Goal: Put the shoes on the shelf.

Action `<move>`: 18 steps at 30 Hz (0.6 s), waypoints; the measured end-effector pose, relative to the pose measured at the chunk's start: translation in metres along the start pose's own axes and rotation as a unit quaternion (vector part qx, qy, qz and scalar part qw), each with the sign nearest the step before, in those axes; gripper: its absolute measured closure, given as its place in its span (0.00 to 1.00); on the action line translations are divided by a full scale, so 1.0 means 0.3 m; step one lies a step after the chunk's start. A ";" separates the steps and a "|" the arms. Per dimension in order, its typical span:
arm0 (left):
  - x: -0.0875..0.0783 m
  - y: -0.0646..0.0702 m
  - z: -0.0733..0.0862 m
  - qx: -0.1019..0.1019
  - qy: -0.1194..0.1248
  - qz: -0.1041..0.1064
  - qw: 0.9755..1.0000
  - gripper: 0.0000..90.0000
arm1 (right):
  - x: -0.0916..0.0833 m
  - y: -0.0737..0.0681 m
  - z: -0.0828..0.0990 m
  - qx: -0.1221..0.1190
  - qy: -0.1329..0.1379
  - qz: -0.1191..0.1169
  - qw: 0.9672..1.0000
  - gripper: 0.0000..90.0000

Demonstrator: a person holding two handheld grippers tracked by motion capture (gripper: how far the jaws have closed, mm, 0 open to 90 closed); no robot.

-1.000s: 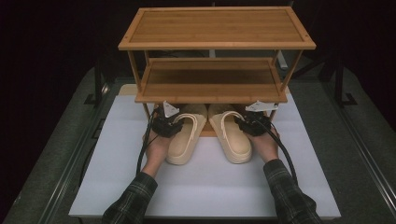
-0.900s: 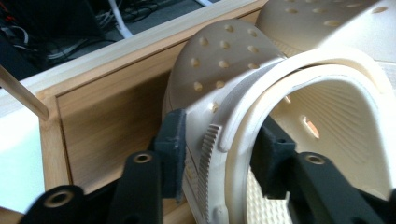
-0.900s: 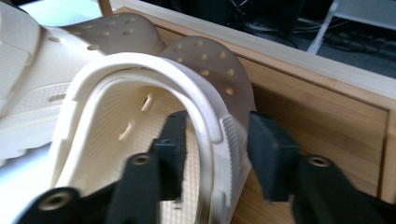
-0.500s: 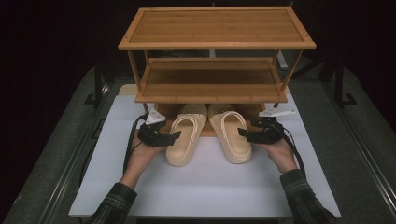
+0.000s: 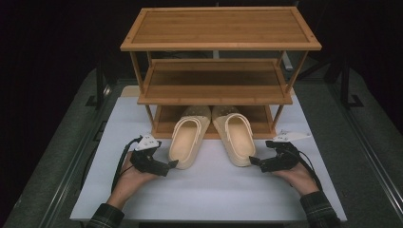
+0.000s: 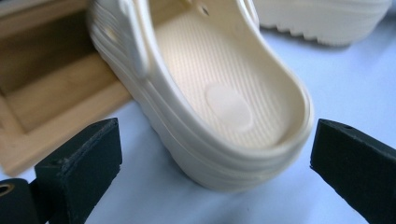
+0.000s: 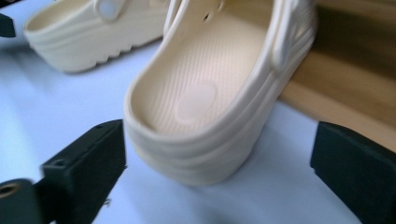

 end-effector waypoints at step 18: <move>0.115 0.019 0.051 0.047 -0.062 -0.010 0.997 0.00 | 0.125 -0.040 0.024 -0.036 -0.034 -0.016 0.999 0.03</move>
Point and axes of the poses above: each handheld gripper's, and its own axes: x roughly forward along the jaws, z roughly out of its underside, y roughly to its right, the point moved 6 cm from there along x, roughly forward along the jaws, and after that the axes turned 10 degrees about -x, right-handed, at the moved point
